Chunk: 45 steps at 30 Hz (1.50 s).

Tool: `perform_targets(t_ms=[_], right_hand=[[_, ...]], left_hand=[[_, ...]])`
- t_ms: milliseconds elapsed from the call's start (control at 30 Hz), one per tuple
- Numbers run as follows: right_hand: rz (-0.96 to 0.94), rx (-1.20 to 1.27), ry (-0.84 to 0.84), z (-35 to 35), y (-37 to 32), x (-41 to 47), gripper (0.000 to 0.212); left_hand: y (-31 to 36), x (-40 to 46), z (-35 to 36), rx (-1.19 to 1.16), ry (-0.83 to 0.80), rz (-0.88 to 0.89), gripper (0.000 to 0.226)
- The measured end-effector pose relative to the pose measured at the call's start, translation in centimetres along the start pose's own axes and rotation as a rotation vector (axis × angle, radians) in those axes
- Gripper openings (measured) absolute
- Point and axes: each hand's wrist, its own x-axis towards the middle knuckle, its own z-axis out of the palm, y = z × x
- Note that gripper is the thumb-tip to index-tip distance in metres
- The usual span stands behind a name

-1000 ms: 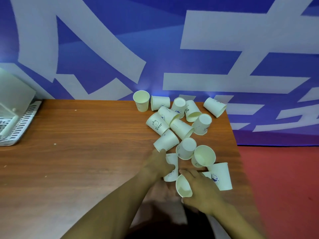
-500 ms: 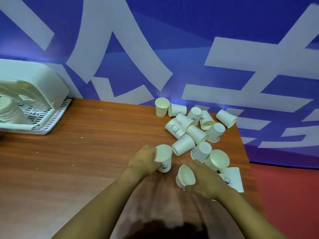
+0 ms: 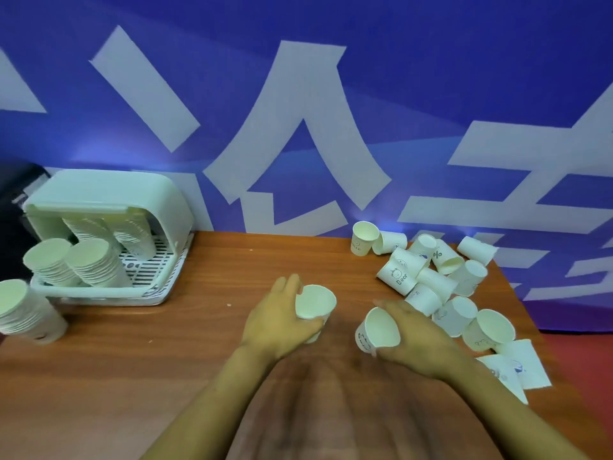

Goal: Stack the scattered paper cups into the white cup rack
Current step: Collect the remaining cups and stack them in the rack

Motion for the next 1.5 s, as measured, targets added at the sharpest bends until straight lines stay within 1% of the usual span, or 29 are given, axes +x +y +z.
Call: perform_targets(t_ms=[33, 100, 133, 167, 300, 367, 567, 700, 833, 900, 1033, 1167, 1200, 1367, 1500], right_hand=[[-0.001, 0.0, 0.004, 0.6, -1.8, 0.3, 0.09], [-0.006, 0.004, 0.006, 1.8, -5.4, 1.0, 0.089], [-0.012, 0.008, 0.007, 2.4, -7.2, 1.4, 0.089], [-0.019, 0.011, 0.007, 3.0, -8.8, 1.8, 0.089], [-0.037, 0.031, -0.004, 5.2, -14.2, 2.7, 0.09], [-0.031, 0.04, 0.004, 5.9, -16.2, 2.8, 0.089], [-0.028, 0.014, 0.054, 5.0, -19.7, 3.2, 0.087], [-0.048, 0.042, 0.082, 4.8, -20.0, 4.0, 0.081], [-0.081, 0.112, 0.071, 5.8, -20.5, 5.8, 0.077], [-0.091, 0.15, 0.056, 6.6, -20.9, 6.6, 0.078], [-0.073, 0.16, -0.026, 8.7, -22.0, 6.8, 0.079], [-0.034, 0.123, -0.044, 8.0, -22.6, 7.4, 0.078], [-0.027, 0.115, -0.033, 7.8, -23.1, 7.8, 0.078], [-0.05, 0.123, 0.072, 7.5, -28.7, 10.3, 0.079], [-0.143, 0.119, 0.111, 8.9, -35.8, 13.2, 0.079]], left_hand=[[-1.3, -0.3, -1.1, 0.003, -0.015, 0.011, 0.051], [-4.3, -0.9, -3.2, 0.009, -0.028, 0.025, 0.072], [-5.8, -1.2, -4.2, 0.011, -0.026, 0.028, 0.078], [-7.4, -1.4, -5.1, 0.012, -0.022, 0.03, 0.078], [-13.1, -2.3, -8.1, -0.011, -0.032, -0.012, 0.059], [-14.9, -2.7, -9.2, -0.037, -0.025, -0.033, 0.057], [-16.2, -2.3, -11.3, -0.108, 0.075, -0.031, 0.06], [-15.9, -2.7, -12.3, -0.103, 0.07, -0.048, 0.07], [-16.8, -3.3, -14.1, -0.01, 0.077, -0.118, 0.057], [-17.8, -3.6, -14.9, 0.01, 0.105, -0.139, 0.056], [-19.9, -4.0, -15.8, 0.024, 0.078, -0.176, 0.057], [-20.4, -2.8, -16.4, 0.004, 0.066, -0.152, 0.068], [-20.7, -2.5, -16.8, -0.01, 0.06, -0.14, 0.068], [-23.4, -1.2, -21.4, -0.048, 0.058, -0.062, 0.063], [-27.5, -0.8, -27.2, -0.056, 0.147, -0.04, 0.064]])
